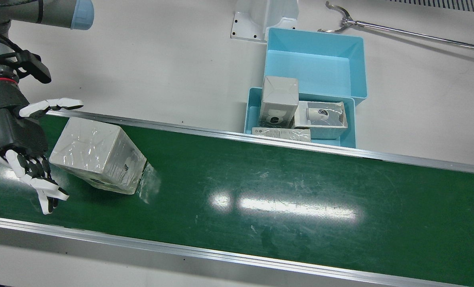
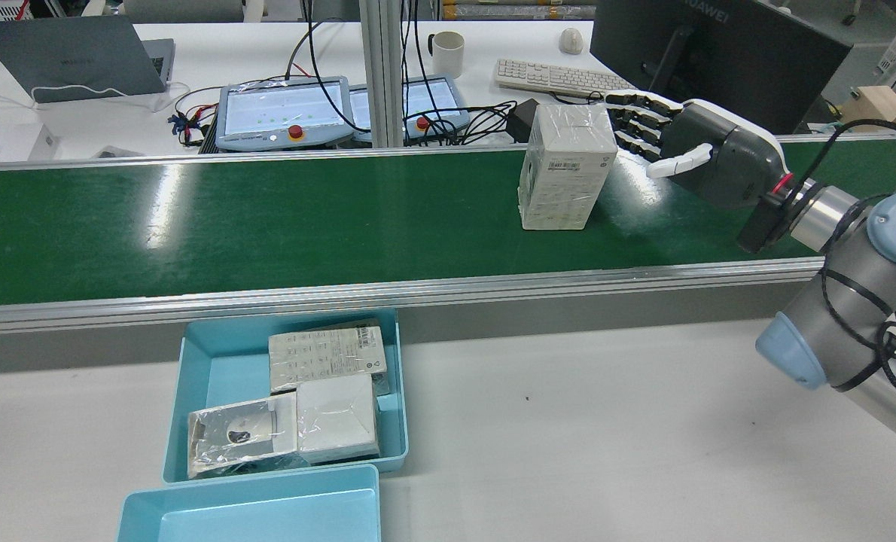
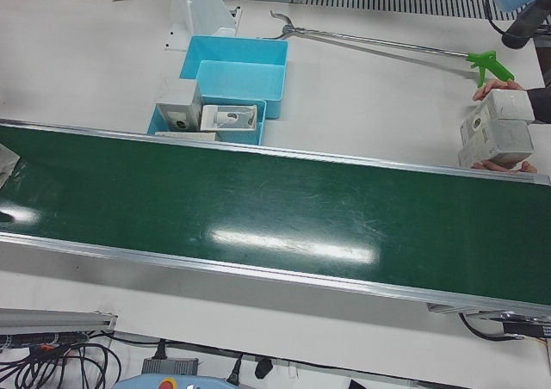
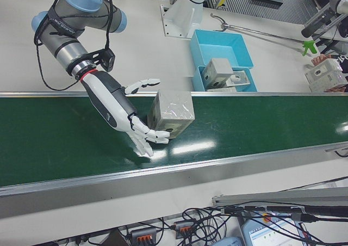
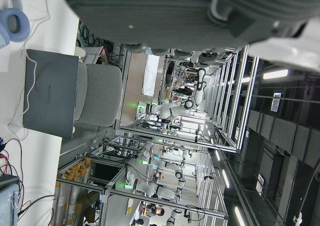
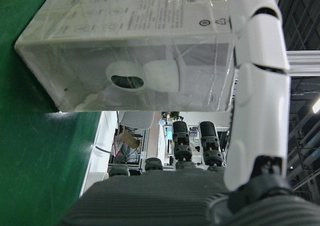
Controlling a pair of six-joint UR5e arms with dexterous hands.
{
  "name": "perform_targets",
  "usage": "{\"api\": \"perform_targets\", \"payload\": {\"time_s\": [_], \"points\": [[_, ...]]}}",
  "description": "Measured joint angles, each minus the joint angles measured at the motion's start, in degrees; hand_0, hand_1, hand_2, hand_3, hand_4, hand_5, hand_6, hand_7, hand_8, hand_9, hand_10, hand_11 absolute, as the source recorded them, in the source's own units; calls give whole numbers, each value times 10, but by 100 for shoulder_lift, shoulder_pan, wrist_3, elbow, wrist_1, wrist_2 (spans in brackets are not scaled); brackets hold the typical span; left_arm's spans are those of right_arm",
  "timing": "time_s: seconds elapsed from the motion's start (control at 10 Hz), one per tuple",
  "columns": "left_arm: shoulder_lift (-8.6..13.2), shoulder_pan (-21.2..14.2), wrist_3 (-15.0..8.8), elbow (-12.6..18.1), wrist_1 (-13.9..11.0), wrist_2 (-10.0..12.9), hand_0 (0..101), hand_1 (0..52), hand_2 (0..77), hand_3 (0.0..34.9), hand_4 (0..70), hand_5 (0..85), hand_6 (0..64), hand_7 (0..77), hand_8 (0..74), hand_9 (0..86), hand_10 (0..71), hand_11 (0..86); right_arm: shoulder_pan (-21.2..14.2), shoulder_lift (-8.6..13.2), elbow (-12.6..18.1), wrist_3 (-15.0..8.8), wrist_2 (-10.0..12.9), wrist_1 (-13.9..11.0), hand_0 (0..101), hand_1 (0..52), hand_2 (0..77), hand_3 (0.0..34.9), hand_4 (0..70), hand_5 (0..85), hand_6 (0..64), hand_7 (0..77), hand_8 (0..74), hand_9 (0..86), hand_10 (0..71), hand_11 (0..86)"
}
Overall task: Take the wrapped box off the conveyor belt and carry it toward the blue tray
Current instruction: 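Move the right hand toward the wrapped box and close fingers around it, then lift the wrapped box off the belt and swing it toward the blue tray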
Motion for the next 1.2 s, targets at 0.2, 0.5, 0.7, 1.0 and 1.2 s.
{"api": "perform_targets", "payload": {"time_s": [0.2, 0.5, 0.7, 1.0, 1.2], "points": [[0, 0, 0, 0, 0, 0, 0, 0, 11, 0, 0, 11, 0, 5, 5, 0, 5, 0, -34, 219, -157, -50, 5, -26, 476, 169, 175, 138, 49, 240, 11, 180, 0, 27, 0, 16], [0, 0, 0, 0, 0, 0, 0, 0, 11, 0, 0, 11, 0, 5, 5, 0, 5, 0, -231, 447, -226, -250, 117, -55, 476, 164, 185, 149, 49, 245, 11, 180, 0, 27, 0, 16], [0, 0, 0, 0, 0, 0, 0, 0, 11, 0, 0, 11, 0, 5, 5, 0, 5, 0, -313, 479, -181, -298, 364, -243, 527, 191, 311, 147, 147, 322, 120, 300, 87, 153, 0, 16], [0, 0, 0, 0, 0, 0, 0, 0, 5, 0, 0, 11, 0, 5, 5, 0, 5, 0, -253, 400, 266, -347, 504, -845, 557, 125, 349, 86, 240, 404, 196, 376, 251, 300, 240, 191], [0, 0, 0, 0, 0, 0, 0, 0, 11, 0, 0, 11, 0, 5, 5, 0, 0, 0, -166, 311, 1023, -423, 635, -1530, 522, 27, 382, 28, 300, 485, 273, 469, 376, 420, 387, 311]]}}
